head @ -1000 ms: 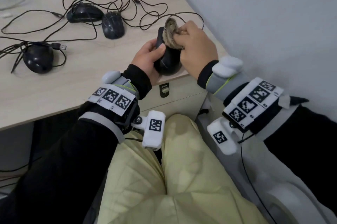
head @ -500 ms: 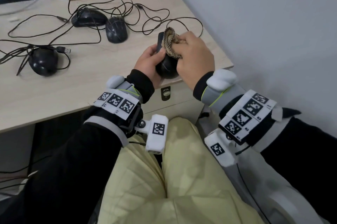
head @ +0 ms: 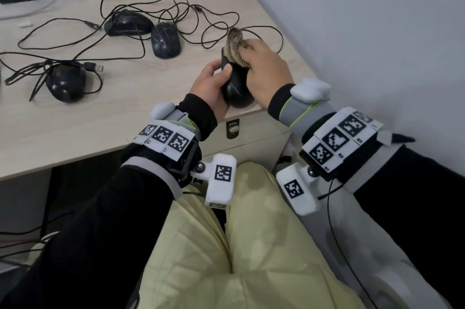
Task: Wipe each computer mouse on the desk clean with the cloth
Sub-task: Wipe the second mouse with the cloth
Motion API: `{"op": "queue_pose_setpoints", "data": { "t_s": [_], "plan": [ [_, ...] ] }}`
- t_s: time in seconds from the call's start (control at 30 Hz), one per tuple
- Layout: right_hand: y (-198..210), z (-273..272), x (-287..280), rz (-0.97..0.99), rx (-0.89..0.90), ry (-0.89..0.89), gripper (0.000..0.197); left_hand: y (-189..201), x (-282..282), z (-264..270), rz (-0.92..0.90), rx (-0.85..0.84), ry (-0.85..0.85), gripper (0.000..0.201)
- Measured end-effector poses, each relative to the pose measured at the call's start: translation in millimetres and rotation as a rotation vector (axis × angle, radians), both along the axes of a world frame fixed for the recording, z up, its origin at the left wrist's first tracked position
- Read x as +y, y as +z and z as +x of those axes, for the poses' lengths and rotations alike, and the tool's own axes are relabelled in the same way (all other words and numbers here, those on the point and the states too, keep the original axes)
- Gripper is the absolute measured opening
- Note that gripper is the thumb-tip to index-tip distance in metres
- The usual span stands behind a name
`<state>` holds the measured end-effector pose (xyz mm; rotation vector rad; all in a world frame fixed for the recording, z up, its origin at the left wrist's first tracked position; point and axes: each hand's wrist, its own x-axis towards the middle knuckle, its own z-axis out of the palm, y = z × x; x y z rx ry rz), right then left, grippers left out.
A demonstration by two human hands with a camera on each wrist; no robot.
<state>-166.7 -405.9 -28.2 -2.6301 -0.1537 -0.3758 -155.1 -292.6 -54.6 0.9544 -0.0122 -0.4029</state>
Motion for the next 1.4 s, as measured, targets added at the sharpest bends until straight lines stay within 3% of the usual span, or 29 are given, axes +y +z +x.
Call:
{"op": "queue_pose_setpoints", "data": {
  "t_s": [0.13,0.27,0.4,0.63,0.77,0.87,1.0,1.13,1.4],
  "plan": [
    [-6,-13,8,-0.038,0.028,0.062,0.062,2,4,2,-0.184,0.177,-0.022,0.043],
    [-8,-24,3,-0.021,-0.003,0.171,0.061,2,6,6,-0.317,0.253,0.037,0.045],
    [-10,-35,4,-0.082,0.001,0.290,0.059,6,12,6,-0.427,0.316,-0.030,0.052],
    [-14,-38,0,-0.060,-0.200,0.371,0.059,20,17,-3,-0.320,0.318,-0.178,0.055],
    [-10,-41,1,-0.050,-0.241,0.407,0.056,36,18,7,-0.323,0.309,-0.060,0.050],
    [-8,-39,0,0.072,-0.272,0.353,0.055,41,21,15,-0.342,0.285,0.089,0.049],
    [0,-32,3,0.196,-0.319,0.242,0.054,45,24,15,-0.244,0.226,-0.002,0.052],
    [-5,-31,15,0.053,-0.296,0.300,0.059,48,19,6,-0.237,0.216,-0.042,0.054],
    [26,4,7,0.136,-0.011,0.072,0.062,34,9,-7,0.003,0.246,-0.215,0.039]
  ]
}}
